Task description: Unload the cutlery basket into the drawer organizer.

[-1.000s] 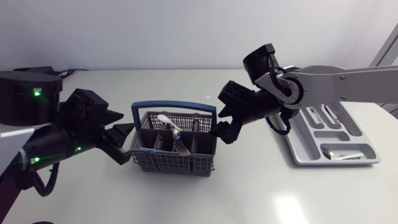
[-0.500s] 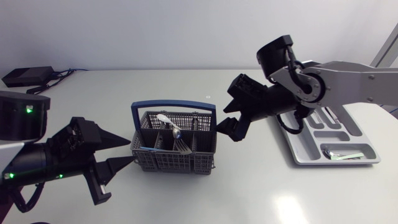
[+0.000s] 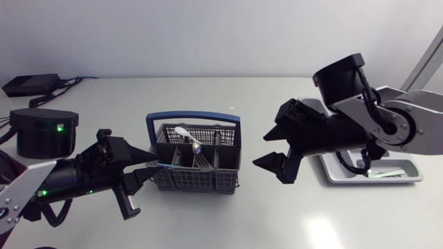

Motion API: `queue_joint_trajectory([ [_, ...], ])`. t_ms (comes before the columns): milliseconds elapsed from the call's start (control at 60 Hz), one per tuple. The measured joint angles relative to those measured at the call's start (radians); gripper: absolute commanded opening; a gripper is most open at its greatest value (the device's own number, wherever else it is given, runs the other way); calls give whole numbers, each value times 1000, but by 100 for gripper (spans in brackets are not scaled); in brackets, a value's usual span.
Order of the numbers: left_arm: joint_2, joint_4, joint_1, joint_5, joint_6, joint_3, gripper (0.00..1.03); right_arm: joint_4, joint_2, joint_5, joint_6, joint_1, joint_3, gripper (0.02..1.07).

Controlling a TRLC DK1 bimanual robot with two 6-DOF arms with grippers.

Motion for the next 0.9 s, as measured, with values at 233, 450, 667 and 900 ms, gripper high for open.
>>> queue_joint_trajectory([
  [233, 53, 48, -1, 1, 0, 0, 4, -1, -44, -16, 0, -13, -49, 95],
  [450, 78, 56, -21, 11, 0, 2, 4, -1, -50, -19, 0, -19, -61, 95],
  [667, 72, -121, -54, 12, 0, 126, 4, -11, -70, -19, 0, -11, -63, 95],
  [900, 69, -327, -77, 11, 39, 343, 3, -31, -84, -23, 0, 9, -68, 95],
])
